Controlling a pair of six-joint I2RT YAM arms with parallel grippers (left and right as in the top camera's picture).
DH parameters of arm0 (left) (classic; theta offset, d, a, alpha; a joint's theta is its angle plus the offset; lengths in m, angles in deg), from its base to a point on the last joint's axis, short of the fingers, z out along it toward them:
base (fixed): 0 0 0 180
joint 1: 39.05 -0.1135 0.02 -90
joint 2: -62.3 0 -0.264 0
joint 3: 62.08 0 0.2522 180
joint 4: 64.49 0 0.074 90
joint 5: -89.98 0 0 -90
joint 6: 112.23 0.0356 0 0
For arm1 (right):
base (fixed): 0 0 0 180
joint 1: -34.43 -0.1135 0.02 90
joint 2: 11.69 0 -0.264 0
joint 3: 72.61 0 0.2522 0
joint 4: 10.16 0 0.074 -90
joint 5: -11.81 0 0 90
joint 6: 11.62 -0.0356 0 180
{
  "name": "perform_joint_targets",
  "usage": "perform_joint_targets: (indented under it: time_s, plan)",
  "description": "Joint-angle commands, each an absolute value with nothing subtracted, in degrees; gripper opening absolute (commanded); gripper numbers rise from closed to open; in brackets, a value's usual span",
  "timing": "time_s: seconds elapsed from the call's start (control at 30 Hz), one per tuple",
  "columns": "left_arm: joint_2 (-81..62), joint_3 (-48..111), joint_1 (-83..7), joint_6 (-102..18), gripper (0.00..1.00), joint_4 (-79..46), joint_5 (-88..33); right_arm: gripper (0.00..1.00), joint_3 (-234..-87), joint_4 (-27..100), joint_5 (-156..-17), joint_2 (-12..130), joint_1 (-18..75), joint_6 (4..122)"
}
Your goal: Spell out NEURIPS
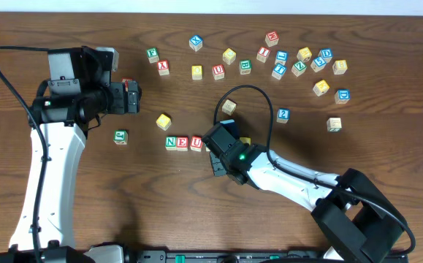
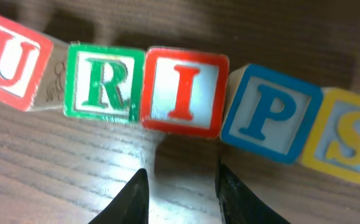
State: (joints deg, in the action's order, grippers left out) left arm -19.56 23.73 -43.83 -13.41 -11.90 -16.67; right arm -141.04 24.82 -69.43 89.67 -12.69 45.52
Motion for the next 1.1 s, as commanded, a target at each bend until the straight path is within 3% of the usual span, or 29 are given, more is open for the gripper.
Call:
perform_joint_targets:
  time_s: [0.0, 0.4, 0.77, 0.9, 1.07]
  plan:
    - [-19.37, 24.65, -43.96, -13.78, 0.98, -11.66, -17.41, 0.31, -142.03, 26.02, -71.34, 90.15, -13.30, 42.83]
    - [-19.34, 24.65, -43.96, -13.93, 0.98, -11.26, -17.58, 0.31, -143.32, 32.84, -70.05, 90.15, -13.23, 36.38]
    - [-19.37, 24.65, -43.96, -13.93, 0.98, -11.31, -17.56, 0.28, -154.33, 50.17, -61.57, 89.91, -13.30, 35.53]
    - [-19.37, 24.65, -43.96, -13.93, 0.98, -11.31, -17.56, 0.35, -158.20, 55.68, -58.00, 89.08, -13.30, 33.39]
    - [-19.37, 24.65, -43.98, -13.93, 0.98, -11.26, -17.06, 0.56, -162.77, 63.96, -52.15, 87.44, -12.95, 28.53]
